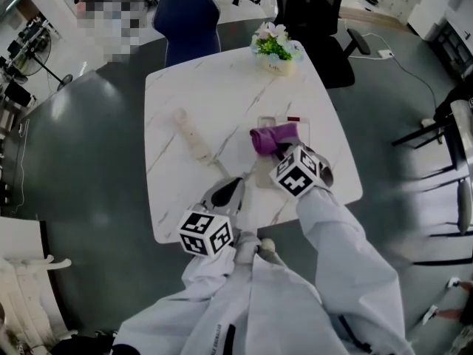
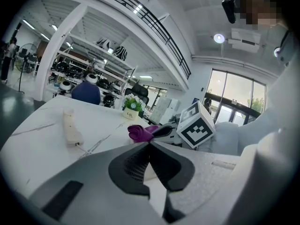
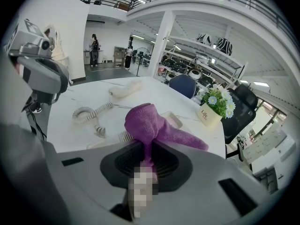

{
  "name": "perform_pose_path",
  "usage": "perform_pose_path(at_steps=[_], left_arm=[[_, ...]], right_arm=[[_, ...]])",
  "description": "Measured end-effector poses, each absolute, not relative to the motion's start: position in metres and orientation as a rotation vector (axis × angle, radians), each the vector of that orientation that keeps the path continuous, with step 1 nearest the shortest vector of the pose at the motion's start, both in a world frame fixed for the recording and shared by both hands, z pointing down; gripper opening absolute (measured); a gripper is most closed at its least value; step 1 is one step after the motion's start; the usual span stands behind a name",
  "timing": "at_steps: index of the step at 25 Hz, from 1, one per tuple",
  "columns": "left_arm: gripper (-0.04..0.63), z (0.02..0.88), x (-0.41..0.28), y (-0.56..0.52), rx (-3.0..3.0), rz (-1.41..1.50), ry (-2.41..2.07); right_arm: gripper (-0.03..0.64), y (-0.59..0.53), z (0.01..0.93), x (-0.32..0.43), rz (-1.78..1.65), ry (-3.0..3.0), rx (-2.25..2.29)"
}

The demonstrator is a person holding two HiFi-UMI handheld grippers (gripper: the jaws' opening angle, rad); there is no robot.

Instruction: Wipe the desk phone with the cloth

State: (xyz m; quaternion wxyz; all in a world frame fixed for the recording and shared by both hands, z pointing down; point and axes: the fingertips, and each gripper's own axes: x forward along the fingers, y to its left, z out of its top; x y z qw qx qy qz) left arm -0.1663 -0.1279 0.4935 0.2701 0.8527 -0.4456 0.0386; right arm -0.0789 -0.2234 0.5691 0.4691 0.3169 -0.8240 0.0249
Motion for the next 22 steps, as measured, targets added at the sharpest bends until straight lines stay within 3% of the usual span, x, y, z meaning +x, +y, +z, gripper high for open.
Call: perform_pose_path(at_steps=[22], left_arm=[[-0.002,0.491,-0.158,-0.111,2.298,0.106,-1.209]], right_arm=[[0.033,-0.186,0.576,-0.081,0.089,-2.034,0.711]])
